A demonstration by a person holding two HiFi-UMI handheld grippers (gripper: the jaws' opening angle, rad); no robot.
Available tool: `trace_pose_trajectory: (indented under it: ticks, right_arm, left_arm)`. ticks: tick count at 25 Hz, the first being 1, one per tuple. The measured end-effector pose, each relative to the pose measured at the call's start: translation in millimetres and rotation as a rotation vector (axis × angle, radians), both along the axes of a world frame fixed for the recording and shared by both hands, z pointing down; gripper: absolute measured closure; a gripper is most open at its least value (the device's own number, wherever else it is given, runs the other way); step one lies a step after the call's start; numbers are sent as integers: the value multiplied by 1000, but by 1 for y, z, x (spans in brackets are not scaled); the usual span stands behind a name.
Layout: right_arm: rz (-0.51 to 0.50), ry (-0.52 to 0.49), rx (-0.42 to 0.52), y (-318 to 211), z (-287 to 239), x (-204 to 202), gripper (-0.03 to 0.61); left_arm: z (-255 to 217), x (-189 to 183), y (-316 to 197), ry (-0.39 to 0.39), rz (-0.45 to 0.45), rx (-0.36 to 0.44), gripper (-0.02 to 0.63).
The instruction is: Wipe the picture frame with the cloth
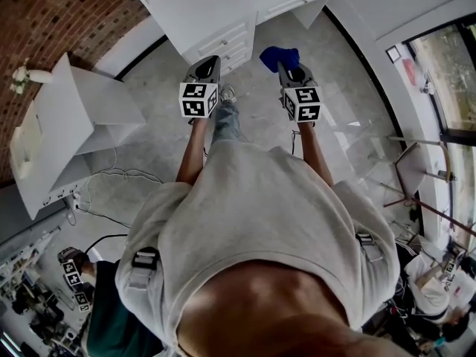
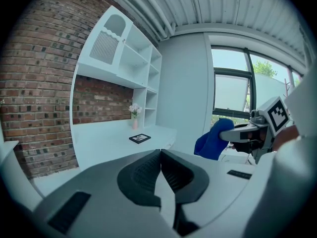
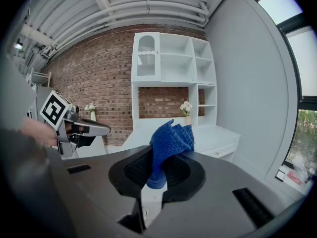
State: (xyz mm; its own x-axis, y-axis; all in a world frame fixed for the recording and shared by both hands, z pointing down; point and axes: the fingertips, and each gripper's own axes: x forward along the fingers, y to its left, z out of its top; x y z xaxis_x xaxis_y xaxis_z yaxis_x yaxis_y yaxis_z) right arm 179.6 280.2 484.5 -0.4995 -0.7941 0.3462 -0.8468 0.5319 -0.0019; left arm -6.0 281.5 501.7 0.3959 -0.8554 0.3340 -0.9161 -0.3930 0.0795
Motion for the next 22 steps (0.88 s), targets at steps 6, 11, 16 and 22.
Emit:
trace_pose_trajectory:
  ticks: [6, 11, 16, 22]
  right_arm:
    - [16, 22, 8, -62, 3, -9, 523]
    - [30, 27, -1, -121, 1, -19, 523]
    - [38, 26, -4, -176, -4, -37, 523]
    - [52, 26, -9, -245, -9, -64, 523]
  left_arm:
    - [6, -2, -70, 21, 34, 7, 597]
    - [3, -10, -131, 27, 55, 5, 597]
    - [-2, -29, -188, 22, 67, -1, 597]
    - [-11, -57, -259, 20, 81, 3, 597]
